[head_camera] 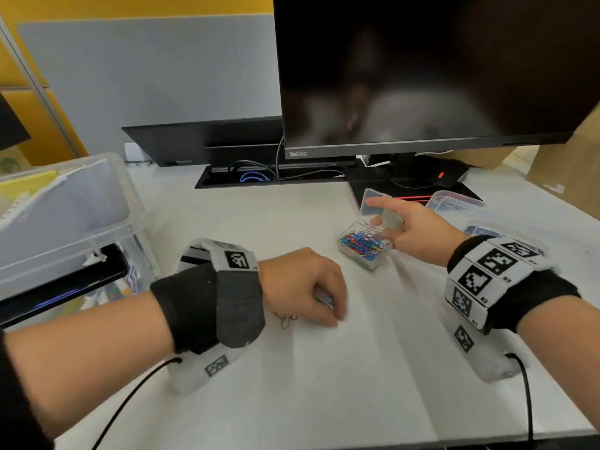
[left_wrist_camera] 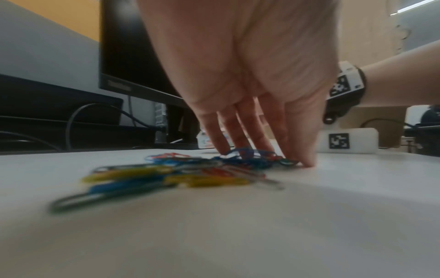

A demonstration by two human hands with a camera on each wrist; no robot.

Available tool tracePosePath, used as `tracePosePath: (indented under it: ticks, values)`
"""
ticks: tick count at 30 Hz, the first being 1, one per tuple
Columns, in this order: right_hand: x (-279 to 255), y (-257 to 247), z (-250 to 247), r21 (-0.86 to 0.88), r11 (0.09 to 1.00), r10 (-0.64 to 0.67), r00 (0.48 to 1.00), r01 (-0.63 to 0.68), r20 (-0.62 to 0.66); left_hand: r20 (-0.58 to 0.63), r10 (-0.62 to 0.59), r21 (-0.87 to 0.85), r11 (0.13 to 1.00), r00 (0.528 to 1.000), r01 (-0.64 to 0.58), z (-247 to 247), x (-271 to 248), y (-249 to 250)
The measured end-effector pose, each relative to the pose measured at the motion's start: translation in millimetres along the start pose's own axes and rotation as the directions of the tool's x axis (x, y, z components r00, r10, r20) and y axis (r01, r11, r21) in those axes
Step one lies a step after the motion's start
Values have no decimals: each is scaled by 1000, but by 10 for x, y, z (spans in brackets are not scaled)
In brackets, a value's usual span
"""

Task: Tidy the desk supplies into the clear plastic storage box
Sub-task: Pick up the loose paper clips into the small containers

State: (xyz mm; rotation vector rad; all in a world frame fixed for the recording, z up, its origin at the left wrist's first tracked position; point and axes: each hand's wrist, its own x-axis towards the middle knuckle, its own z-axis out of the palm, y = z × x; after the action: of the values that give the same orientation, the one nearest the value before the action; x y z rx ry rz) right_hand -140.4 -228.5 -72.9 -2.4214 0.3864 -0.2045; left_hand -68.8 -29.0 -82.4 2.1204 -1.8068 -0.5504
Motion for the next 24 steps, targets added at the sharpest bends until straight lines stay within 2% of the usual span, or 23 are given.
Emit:
tracePosePath:
  ticks: [3, 6, 7, 9, 11, 15, 19, 24]
  values:
    - [-22, -11, -14, -25, 1000, -2, 1000, 3, 14, -119, -95, 51, 994, 988, 102, -123, -93, -192]
    - [-15, -10, -4, -25, 1000, -14, 1000, 15, 19, -237, -169, 50, 981, 957, 186, -197, -158, -323]
    - [-11, -7, 1, -17, 1000, -17, 1000, 17, 19, -222, -226, 57, 968, 949, 243, -210, -172, -331]
    - [-5, 1, 4, -2, 1000, -25, 1000, 25, 16, -81, -356, 98, 927, 931, 363, -210, -197, -329]
    - [-3, 10, 5, 5, 1000, -29, 999, 29, 20, 56, -418, 146, 902, 907, 407, -185, -239, -331]
    - [15, 39, 7, 22, 999, -31, 999, 30, 26, 69, -343, 118, 935, 937, 334, -189, -332, -343]
    - [20, 43, 10, 46, 998, -36, 998, 34, 43, -1, -311, -122, 943, 950, 309, -201, -337, -372]
    - [-14, 4, 44, 89, 995, -63, 994, 54, 94, -74, -295, -163, 946, 953, 280, -214, -252, -353]
